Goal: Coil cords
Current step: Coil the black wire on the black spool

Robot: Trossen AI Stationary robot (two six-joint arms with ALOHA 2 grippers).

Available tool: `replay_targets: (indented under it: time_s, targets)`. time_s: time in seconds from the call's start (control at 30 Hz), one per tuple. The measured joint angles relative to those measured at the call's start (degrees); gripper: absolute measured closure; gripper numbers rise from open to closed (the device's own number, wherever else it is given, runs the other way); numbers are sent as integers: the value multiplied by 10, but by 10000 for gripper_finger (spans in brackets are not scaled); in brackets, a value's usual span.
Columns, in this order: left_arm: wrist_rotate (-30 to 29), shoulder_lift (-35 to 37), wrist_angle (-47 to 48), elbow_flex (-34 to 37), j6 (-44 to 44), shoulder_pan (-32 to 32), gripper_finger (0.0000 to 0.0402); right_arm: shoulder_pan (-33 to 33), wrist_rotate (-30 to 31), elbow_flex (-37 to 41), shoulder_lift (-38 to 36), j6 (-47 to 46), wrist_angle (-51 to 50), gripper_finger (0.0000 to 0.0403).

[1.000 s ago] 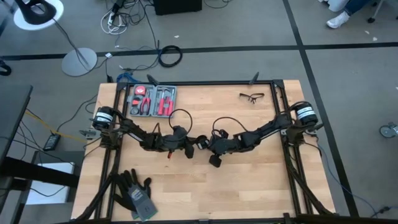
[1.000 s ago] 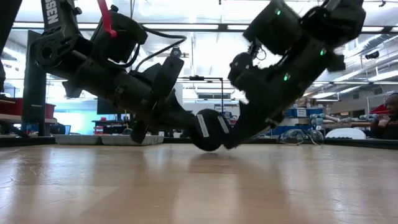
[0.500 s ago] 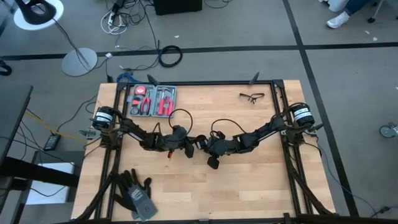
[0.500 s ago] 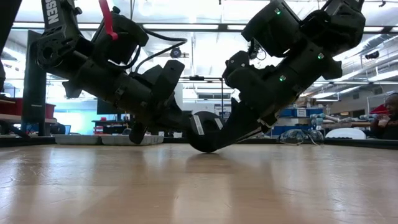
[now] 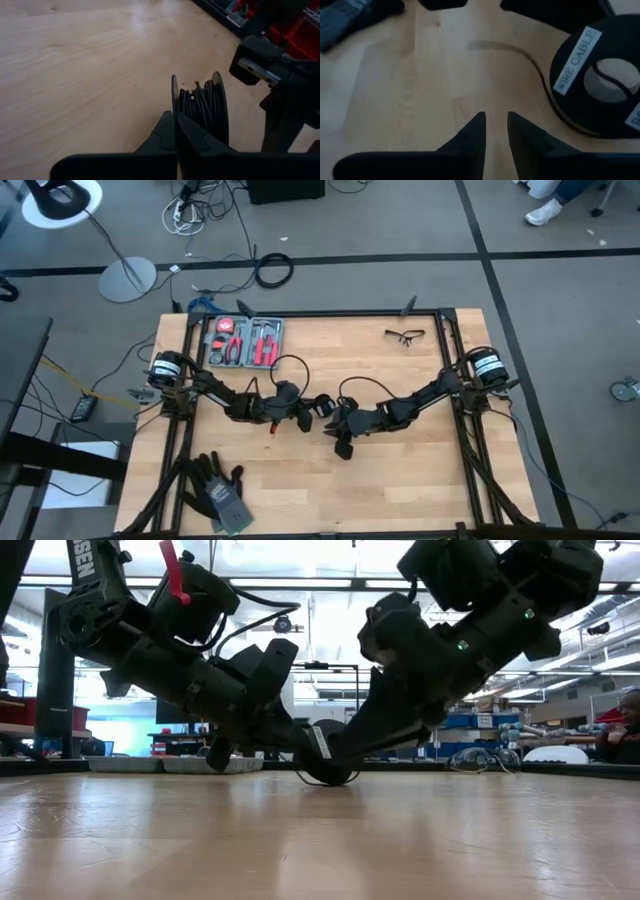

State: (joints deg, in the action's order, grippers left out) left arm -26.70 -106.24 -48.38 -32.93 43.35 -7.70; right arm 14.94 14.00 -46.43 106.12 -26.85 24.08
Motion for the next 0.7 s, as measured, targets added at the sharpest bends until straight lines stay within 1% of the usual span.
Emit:
replay_targets:
  time_s: [0.07, 0.2, 0.4, 0.57, 0.7]
  targets:
    - [0, 0, 1, 0, 0, 0, 401, 0, -8, 0, -10, -3, -14, 322]
    - [5, 0, 1, 0, 0, 0, 401, 0, 0, 0, -52, -12, -85, 330]
    - [7, 0, 2, 1, 0, 0, 401, 0, 43, 0, -118, 1, -155, 344]
    - [8, 0, -1, 1, -9, 0, 401, 0, 54, 0, -127, 46, -147, 350]
    - [8, 0, -1, 1, -9, 0, 401, 3, 36, 0, -102, 100, -116, 351]
